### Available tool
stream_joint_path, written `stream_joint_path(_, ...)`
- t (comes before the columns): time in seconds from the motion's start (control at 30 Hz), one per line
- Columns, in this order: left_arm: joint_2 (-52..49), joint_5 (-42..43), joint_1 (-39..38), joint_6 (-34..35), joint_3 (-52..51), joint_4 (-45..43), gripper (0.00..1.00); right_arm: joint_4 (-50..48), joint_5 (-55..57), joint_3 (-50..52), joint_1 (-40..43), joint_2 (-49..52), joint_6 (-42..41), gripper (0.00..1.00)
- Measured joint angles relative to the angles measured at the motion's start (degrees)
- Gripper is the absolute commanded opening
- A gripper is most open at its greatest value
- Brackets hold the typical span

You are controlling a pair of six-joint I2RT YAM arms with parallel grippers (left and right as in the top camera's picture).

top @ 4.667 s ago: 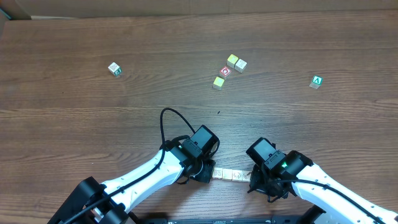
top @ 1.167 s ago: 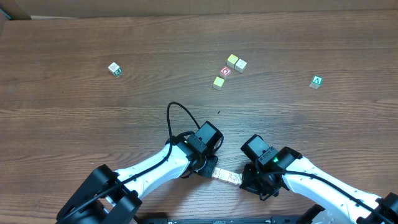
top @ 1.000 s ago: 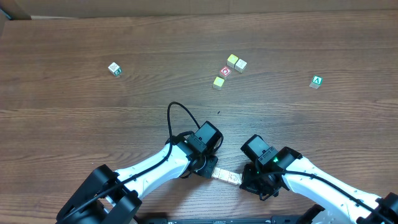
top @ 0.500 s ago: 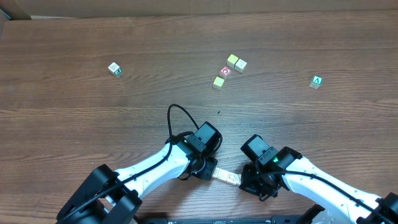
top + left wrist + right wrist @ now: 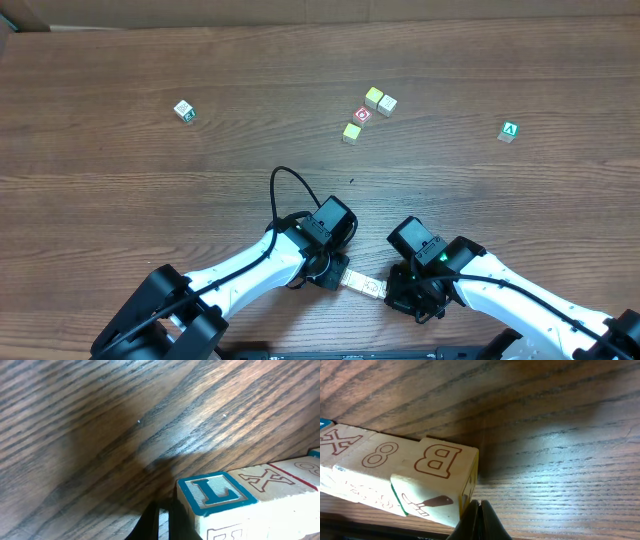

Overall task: Flip 4 blocks
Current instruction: 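Squeeze the four-block row between the left and right grippers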

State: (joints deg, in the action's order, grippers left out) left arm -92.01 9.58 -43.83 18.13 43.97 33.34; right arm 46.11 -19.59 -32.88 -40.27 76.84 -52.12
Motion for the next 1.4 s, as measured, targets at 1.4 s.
stream_joint_path(1.4,0.1,-3.0,0.8,-3.1,0.0,-1.8,0.04,1.0,-3.1,0.0,0.0,0.0,-4.3,0.04)
